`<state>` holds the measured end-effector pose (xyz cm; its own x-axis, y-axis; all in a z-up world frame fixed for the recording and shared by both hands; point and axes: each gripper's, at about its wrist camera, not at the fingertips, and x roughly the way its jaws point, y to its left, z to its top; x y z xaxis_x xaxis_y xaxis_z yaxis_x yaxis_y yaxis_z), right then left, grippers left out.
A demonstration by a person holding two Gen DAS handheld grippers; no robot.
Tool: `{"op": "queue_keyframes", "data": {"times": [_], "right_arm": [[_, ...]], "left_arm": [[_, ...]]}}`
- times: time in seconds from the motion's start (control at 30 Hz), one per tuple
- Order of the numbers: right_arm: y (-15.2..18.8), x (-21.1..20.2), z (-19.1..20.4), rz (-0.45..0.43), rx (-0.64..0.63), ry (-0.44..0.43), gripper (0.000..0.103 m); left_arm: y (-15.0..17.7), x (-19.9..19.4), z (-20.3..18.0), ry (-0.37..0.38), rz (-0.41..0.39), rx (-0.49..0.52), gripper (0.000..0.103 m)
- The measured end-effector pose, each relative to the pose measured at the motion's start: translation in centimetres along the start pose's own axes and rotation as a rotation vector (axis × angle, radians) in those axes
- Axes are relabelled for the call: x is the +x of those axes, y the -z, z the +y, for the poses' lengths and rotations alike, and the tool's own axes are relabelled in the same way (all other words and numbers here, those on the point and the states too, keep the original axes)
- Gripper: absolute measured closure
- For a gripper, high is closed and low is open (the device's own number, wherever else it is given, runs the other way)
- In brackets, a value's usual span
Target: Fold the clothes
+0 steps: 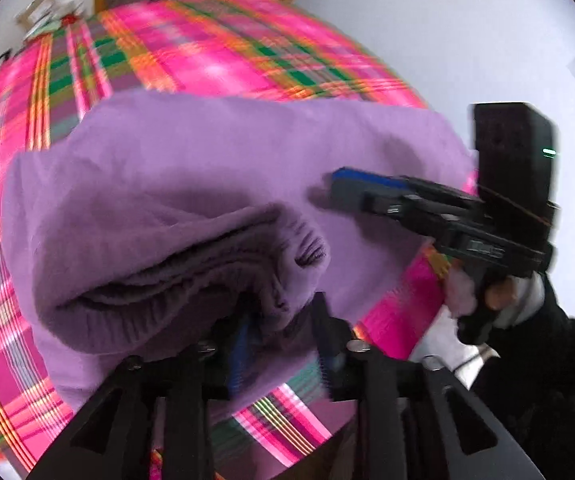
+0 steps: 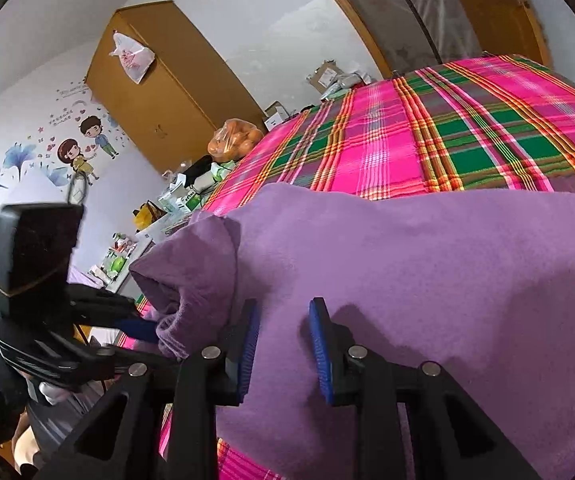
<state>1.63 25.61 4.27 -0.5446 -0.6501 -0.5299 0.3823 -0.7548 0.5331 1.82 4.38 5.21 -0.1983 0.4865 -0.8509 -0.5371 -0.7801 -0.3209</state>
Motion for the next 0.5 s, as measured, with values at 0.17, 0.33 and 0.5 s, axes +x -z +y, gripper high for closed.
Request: {"op": "queue_keyframes", "data": {"times": [0.17,0.33,0.5], "right_arm": [[0.1,-0.1,0.4,-0.005,-0.020,-0.009,0.074],[0.2,-0.3,0.4,-0.006,-0.026,-0.016,0.074],[0.3,-0.4,0.6,-0.007,-0.030,-0.022,0.074]], "left_arm": [[0.4,-6.1,-0.6,0.077,-0.215,0.053,0.063],[0.8,-11.0,3.2,0.014,-0.404,-0.114,0.058],[2.9,-9.5,10.9,-0.017,-0.306,-0.498,0.057]]}}
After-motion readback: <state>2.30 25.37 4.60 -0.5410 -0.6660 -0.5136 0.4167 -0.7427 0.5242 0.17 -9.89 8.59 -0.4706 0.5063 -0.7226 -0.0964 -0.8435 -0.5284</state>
